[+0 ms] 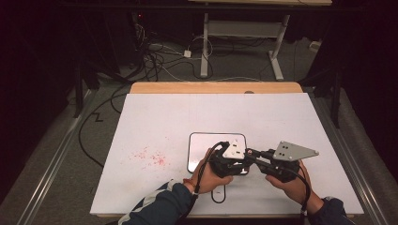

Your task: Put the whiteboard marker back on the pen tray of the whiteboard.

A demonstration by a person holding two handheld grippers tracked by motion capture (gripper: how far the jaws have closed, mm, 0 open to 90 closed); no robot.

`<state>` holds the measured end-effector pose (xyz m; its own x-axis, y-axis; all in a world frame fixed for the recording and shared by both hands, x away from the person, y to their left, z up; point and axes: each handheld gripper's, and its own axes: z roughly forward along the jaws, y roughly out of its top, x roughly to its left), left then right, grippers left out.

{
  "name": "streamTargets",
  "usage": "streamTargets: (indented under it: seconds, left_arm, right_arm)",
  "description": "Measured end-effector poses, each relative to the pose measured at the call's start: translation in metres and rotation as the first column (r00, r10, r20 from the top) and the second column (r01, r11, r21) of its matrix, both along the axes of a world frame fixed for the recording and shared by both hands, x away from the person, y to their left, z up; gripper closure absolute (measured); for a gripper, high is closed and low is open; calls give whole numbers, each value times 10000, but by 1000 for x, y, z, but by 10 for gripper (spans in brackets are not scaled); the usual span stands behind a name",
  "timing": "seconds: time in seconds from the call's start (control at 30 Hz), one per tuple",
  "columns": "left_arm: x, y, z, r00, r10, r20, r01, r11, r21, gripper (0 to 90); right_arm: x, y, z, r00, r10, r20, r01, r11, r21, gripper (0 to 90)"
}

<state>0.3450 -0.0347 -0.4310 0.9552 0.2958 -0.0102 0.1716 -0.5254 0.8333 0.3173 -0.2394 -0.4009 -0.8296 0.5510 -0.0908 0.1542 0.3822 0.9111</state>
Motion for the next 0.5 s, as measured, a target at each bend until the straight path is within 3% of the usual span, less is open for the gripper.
streamTargets:
  seconds: [0.1,0.17,0.2,0.27,0.37,0.4,0.43,0.47,0.5]
  left_arm:
    - [-6,7,4,9990,107,442,-113,9999,119,614]
    - [-12,19,9,9931,297,1131,-350,9983,456,493]
    - [-17,30,12,9843,531,1684,-629,9966,530,440]
    - [-24,53,14,9677,1045,2296,-1154,9927,345,348]
    - [-29,89,13,9524,1665,2554,-1761,9843,150,293]
    - [-31,105,11,9398,2071,2719,-2221,9747,251,292]
    - [-30,117,9,9340,2253,2772,-2424,9698,284,287]
    - [-31,126,7,9327,2525,2573,-2678,9631,254,276]
    - [-32,139,5,9199,3060,2452,-3222,9463,280,270]
  right_arm:
    - [5,-4,4,9989,-346,-326,350,9993,109,814]
    - [12,-9,8,9966,-403,-715,431,9983,386,814]
    - [17,-11,9,9941,-504,-961,545,9977,403,814]
    - [27,-15,10,9841,-611,-1666,695,9966,448,814]
    - [44,-19,5,9549,-608,-2905,707,9972,237,813]
    - [50,-21,3,9452,-771,-3172,895,9957,245,813]
    - [57,-22,-1,9289,-744,-3627,890,9958,236,812]
    - [63,-23,-4,9166,-865,-3904,1045,9942,251,812]
    - [67,-24,-6,9097,-999,-4031,1183,9928,209,812]
